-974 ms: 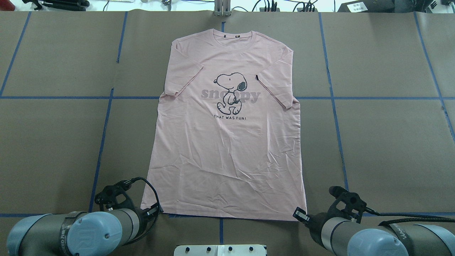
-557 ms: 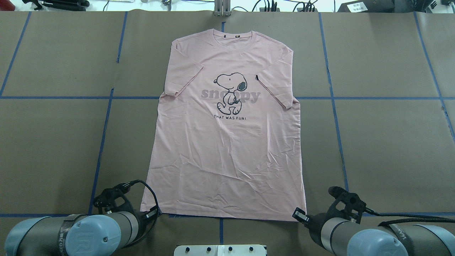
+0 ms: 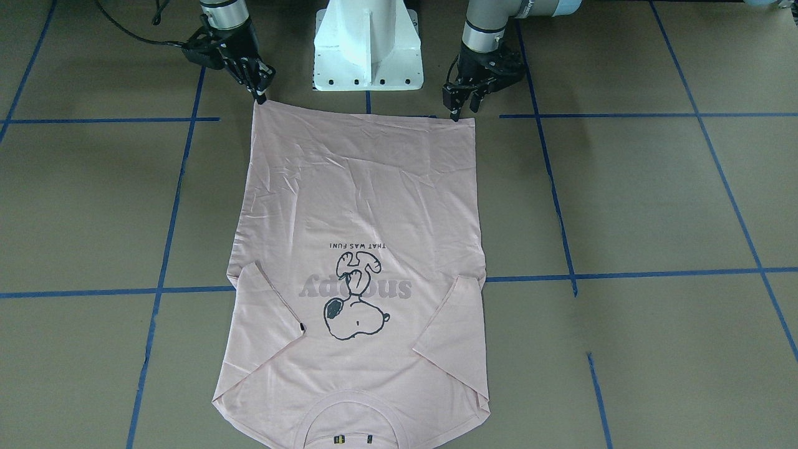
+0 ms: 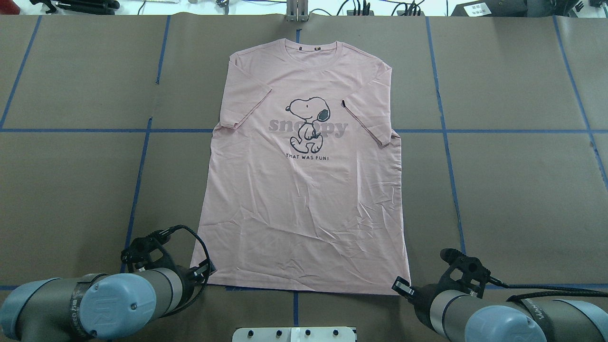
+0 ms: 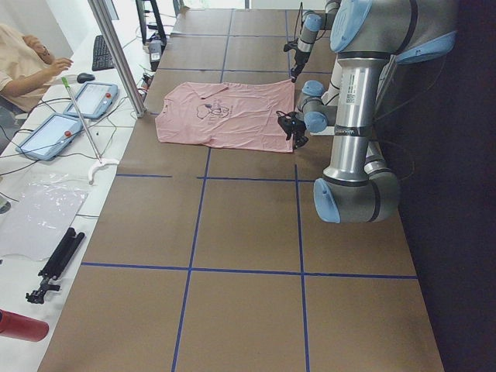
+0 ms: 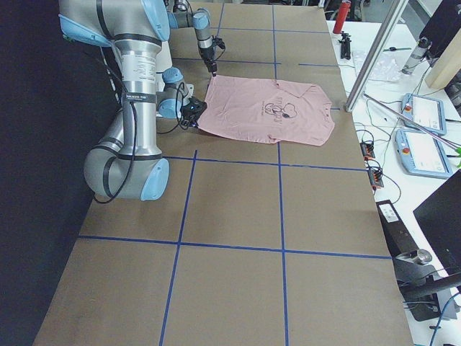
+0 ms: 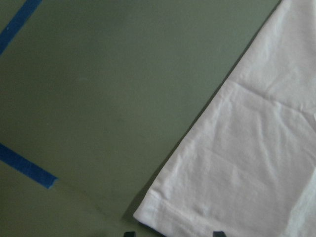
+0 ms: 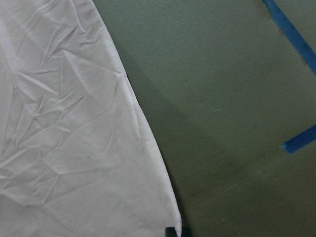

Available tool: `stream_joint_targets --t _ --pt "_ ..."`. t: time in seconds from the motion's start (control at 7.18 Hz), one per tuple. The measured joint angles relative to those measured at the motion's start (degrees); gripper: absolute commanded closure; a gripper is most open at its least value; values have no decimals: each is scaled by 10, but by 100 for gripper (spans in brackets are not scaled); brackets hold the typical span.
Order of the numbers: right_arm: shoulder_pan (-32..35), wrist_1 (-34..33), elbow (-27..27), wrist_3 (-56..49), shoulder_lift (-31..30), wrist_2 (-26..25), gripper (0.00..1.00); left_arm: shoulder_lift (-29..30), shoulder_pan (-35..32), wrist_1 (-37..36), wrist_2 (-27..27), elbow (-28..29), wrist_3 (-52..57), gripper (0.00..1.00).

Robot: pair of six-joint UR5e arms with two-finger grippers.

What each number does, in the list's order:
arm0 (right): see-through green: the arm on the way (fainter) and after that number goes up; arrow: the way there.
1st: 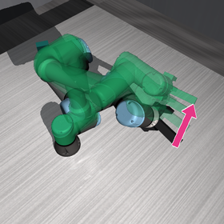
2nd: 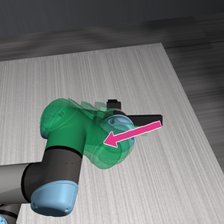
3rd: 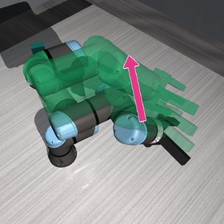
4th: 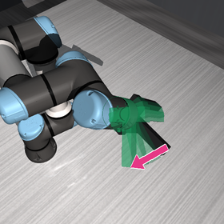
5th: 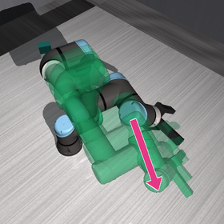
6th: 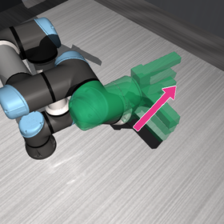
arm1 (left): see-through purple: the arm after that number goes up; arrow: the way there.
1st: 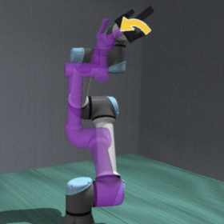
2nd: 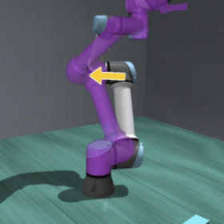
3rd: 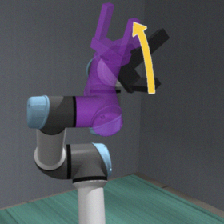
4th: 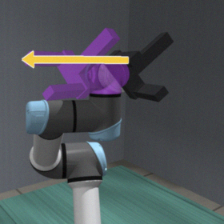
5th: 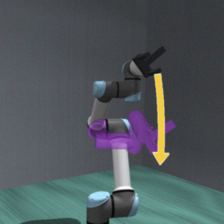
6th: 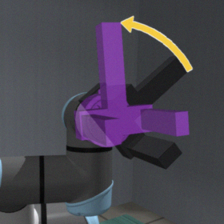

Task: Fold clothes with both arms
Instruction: 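Grasp the hem corners with both grippers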

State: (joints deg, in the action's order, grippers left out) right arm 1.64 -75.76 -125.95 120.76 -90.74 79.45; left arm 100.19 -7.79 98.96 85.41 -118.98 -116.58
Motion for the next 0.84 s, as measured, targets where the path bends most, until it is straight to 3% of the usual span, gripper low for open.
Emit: stream_joint_targets --t 0.42,0.56,0.7,0.84 --pt "0 0 0 0 0 0 100 0 -1 1 -2 17 0 39" --pt "0 0 0 0 0 0 100 -1 -1 2 -1 21 0 58" --pt "0 0 0 0 0 0 100 0 -1 2 1 20 0 89" --pt "1 0 0 0 -1 0 100 1 -1 3 3 20 -2 100"
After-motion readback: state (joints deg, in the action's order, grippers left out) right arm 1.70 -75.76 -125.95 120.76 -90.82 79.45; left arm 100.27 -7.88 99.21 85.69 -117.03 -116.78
